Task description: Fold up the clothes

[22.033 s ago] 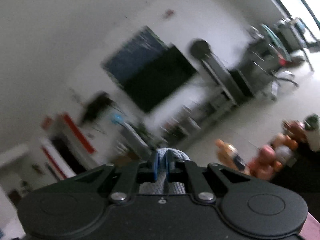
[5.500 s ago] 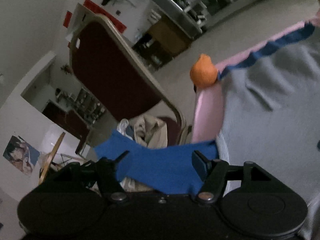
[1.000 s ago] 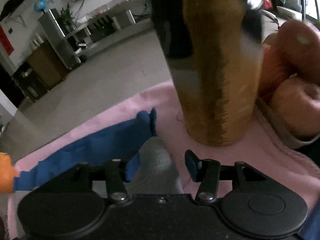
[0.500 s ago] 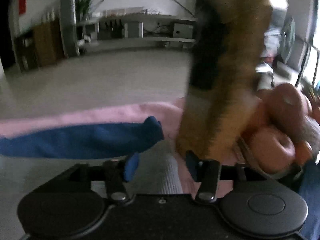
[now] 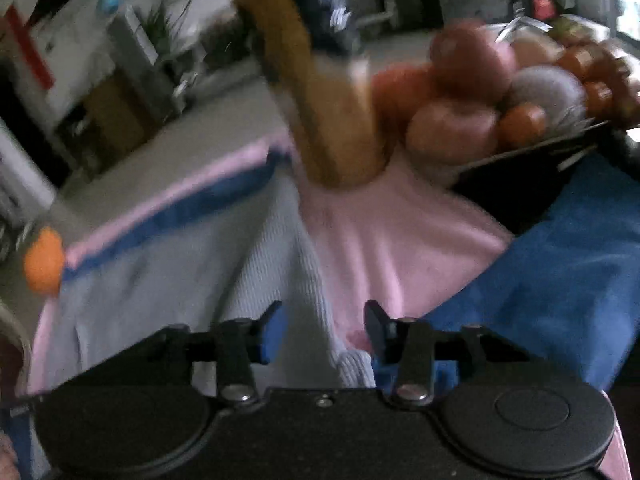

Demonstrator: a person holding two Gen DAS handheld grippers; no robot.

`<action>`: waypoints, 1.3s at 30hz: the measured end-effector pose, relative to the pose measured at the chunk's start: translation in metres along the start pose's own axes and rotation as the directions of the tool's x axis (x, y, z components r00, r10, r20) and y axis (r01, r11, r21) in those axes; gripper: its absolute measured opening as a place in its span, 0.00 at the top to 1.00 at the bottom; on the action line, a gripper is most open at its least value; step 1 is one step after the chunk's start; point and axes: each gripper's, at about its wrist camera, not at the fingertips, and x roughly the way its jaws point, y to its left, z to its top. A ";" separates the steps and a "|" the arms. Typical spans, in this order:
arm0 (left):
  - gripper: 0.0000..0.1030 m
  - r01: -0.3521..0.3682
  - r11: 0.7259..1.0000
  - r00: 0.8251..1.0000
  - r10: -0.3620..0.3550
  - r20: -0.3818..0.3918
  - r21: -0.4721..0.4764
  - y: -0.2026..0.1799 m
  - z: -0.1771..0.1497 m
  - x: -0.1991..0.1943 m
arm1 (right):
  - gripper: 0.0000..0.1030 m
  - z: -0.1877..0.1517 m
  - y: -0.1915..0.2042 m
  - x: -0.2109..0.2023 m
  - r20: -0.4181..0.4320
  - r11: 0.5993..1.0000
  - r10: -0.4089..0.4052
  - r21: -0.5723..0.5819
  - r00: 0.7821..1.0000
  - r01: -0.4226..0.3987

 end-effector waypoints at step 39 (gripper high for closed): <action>0.82 -0.160 0.986 0.986 0.161 0.038 -0.039 -0.004 -0.054 -0.043 | 0.86 -0.066 0.049 -0.024 -0.076 0.997 -0.072 0.026 0.994 0.075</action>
